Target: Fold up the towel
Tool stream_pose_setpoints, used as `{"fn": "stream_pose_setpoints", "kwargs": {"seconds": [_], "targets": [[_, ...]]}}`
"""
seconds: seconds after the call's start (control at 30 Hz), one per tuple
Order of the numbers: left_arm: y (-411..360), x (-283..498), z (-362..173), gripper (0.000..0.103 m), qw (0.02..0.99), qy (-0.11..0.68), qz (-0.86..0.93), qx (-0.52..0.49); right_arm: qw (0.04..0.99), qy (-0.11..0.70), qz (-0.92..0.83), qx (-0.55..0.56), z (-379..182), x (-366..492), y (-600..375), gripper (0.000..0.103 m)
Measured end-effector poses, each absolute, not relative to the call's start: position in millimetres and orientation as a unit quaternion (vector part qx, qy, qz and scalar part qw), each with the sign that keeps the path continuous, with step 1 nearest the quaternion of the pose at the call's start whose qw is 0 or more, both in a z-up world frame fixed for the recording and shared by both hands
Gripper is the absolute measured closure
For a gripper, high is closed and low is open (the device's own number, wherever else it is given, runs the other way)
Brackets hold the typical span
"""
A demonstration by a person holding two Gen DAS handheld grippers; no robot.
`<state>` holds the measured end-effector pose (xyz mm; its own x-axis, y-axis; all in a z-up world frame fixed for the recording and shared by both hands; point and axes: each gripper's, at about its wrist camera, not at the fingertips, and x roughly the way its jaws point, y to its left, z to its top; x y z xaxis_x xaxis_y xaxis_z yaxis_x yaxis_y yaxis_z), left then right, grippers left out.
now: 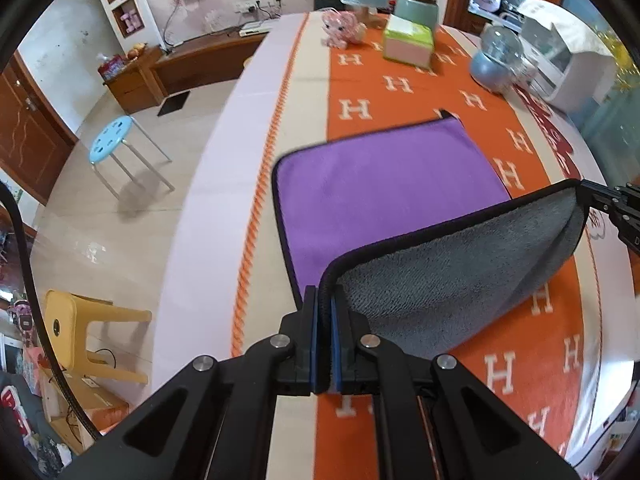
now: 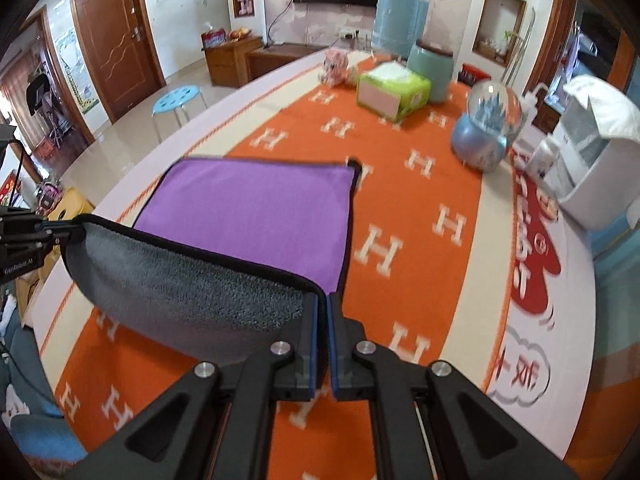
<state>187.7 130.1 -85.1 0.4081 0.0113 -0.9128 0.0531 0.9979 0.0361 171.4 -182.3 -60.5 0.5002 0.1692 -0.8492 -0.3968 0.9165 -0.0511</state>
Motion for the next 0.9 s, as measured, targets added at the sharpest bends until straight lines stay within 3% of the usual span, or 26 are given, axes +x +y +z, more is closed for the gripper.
{"fn": "stream_pose_setpoints", "kwargs": {"seconds": [0.4, 0.9], "targets": [[147, 256, -86, 0.099, 0.855, 0.518, 0.019, 0.027, 0.872, 0.456, 0.141, -0.113, -62, 247, -159, 0.099], [151, 318, -129, 0.099, 0.844, 0.535, 0.044, 0.016, 0.866, 0.472, 0.106, -0.129, -99, 305, -137, 0.099]]}}
